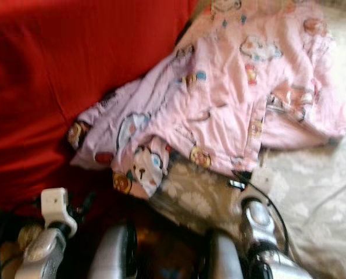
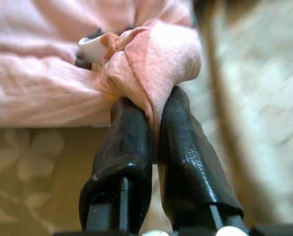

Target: Clean up the room

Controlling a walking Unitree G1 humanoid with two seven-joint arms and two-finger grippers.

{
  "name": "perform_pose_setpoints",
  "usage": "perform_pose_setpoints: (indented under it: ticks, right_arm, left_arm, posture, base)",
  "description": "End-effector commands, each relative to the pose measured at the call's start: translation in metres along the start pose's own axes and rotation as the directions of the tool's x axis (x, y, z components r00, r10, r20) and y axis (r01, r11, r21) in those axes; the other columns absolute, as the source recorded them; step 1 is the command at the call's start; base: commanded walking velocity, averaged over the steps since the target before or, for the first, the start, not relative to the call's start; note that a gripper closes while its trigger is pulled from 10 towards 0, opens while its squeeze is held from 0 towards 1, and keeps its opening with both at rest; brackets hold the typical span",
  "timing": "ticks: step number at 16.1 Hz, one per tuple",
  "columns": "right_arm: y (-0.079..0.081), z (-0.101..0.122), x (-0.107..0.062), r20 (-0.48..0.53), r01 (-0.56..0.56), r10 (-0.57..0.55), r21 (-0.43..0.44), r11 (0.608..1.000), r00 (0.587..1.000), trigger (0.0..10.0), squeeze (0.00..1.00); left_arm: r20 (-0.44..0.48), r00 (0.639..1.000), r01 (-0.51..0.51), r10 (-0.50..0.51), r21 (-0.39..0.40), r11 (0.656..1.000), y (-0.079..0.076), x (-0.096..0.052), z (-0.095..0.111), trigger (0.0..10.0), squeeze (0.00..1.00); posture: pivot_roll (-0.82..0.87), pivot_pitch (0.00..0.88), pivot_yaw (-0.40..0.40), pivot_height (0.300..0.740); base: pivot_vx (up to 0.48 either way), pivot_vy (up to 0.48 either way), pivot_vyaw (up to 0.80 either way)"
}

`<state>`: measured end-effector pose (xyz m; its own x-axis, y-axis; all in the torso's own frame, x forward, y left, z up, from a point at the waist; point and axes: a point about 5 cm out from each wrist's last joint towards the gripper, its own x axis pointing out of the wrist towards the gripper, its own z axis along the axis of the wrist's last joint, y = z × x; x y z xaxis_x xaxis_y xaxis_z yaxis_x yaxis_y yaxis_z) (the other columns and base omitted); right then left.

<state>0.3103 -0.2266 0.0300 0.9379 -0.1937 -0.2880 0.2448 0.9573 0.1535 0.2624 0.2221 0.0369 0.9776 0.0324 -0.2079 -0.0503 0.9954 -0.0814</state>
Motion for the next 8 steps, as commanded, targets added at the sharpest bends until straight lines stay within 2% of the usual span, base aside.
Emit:
perform_pose_setpoints:
  ticks: [1, 4, 5, 8]
  right_arm:
    - [-0.010, -0.004, -0.005, 0.013, 0.012, -0.012, 0.004, 1.000, 1.000, 0.0, 0.00]
    - [-0.020, -0.017, -0.016, 0.014, -0.015, 0.015, -0.027, 1.000, 1.000, 0.0, 0.00]
    - [-0.023, -0.024, -0.022, 0.004, -0.040, 0.040, -0.044, 0.998, 0.999, 10.0, 0.00]
    - [-0.026, -0.032, -0.031, 0.021, -0.089, 0.090, -0.062, 0.994, 0.996, 10.0, 0.00]
  left_arm:
    - [-0.024, 0.999, -0.027, 0.027, 0.009, 1.000, 0.006, 0.000, -0.009, 10.0, 0.00]
    - [-0.061, 0.997, -0.050, 0.050, -0.003, 0.999, 0.009, 0.000, -0.020, 10.0, 0.00]
    - [-0.086, 0.994, -0.067, 0.066, -0.007, 0.998, 0.012, -0.002, -0.028, 10.0, 0.00]
    - [-0.177, 0.979, -0.111, 0.106, -0.015, 0.994, 0.019, -0.010, -0.051, 10.0, 0.00]
  posture:
    - [0.13, 0.000, -0.020, 0.592]
    - [0.12, 0.000, -0.036, 0.592]
    - [0.11, 0.000, -0.035, 0.592]
    - [0.08, 0.000, -0.018, 0.592]
  base:
    - [0.000, 0.000, 0.00]
    - [0.000, 0.000, 0.00]
    - [0.000, 0.000, 0.00]
    - [0.000, 0.000, 0.00]
